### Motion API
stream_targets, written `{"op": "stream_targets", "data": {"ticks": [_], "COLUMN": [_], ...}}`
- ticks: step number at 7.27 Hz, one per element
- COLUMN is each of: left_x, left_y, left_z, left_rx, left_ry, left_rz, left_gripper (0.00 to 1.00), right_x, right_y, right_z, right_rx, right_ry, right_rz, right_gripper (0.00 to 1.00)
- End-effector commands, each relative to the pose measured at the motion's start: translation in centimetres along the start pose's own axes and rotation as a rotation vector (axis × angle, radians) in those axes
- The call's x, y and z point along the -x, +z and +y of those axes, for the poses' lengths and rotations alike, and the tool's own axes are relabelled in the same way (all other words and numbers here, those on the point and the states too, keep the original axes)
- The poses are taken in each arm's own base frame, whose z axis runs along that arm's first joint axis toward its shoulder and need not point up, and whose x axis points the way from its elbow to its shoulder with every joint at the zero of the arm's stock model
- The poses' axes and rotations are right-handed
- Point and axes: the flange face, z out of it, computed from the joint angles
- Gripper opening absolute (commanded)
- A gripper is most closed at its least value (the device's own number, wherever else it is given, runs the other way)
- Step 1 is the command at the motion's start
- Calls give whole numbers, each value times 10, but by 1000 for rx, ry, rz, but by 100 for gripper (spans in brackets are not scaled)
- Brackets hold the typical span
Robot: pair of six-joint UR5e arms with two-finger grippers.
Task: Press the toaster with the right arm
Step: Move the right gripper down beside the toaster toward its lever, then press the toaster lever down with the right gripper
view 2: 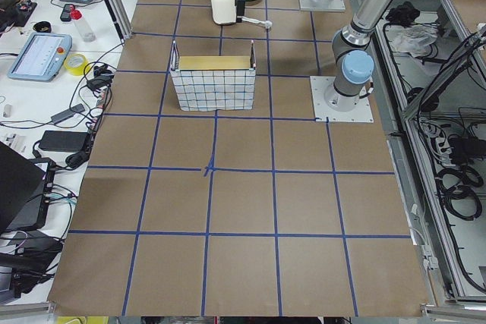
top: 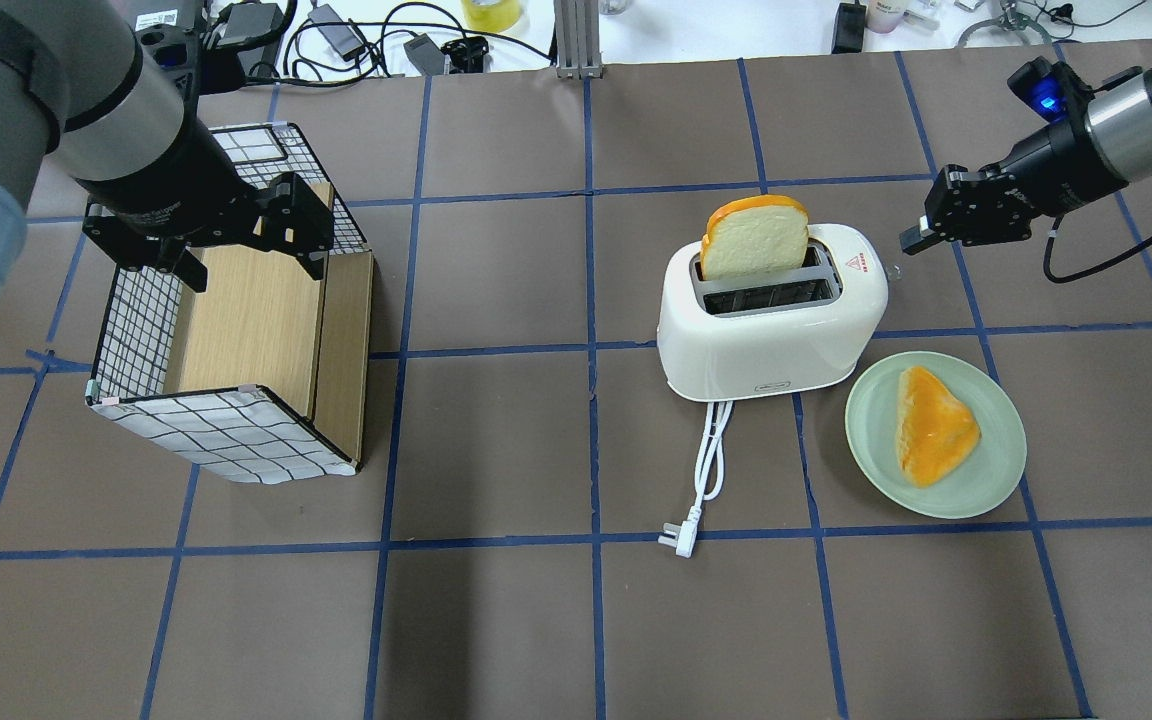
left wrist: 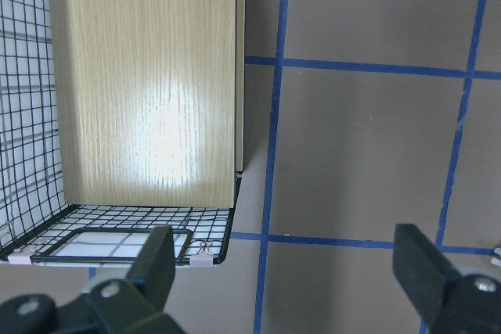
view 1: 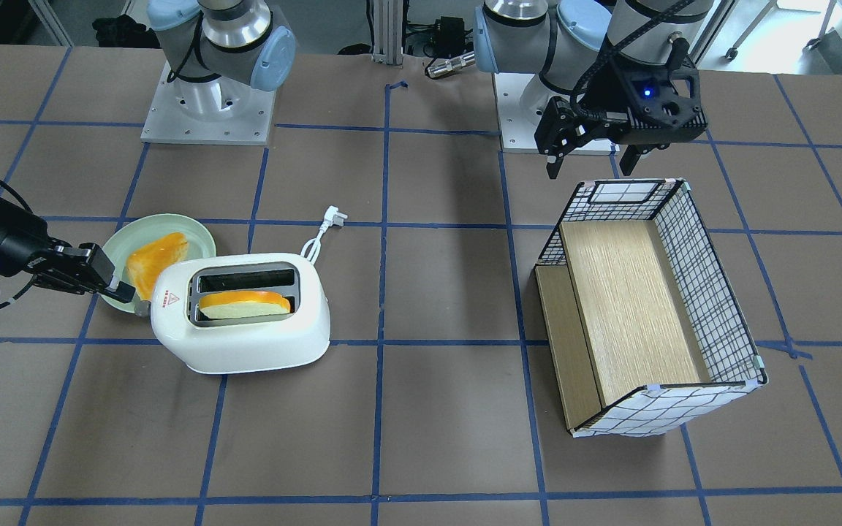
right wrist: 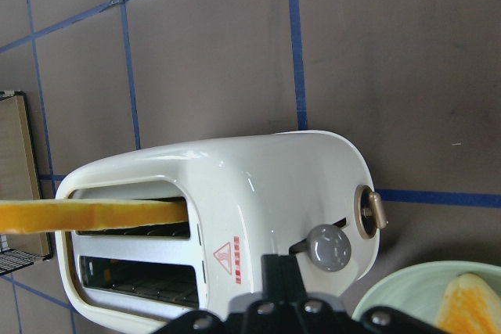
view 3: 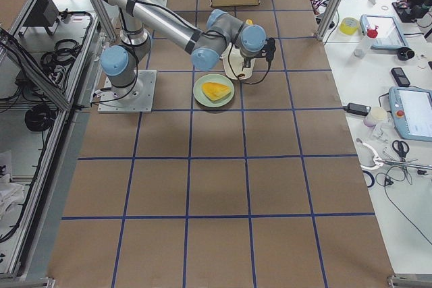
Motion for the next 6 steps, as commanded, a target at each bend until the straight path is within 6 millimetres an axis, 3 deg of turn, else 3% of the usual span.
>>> {"op": "stream_targets", "data": {"ticks": [1,2,6], "left_x": [1,0,0], "left_y": [0,0,0], "left_z": [0,0,0], "left_rx": [0,0,0], "left_ry": [-2,0,0], "left_rz": [0,0,0], "left_gripper": [100,100,100], "right_x": [-5,-14,-21], "right_y": [7,19,29], "right_z": [2,0,-2], "right_rx": [4,-1,-1], "right_ry": [0,-4,-2], "right_rz": [6,7,2], "right_gripper": [0,0,0]}}
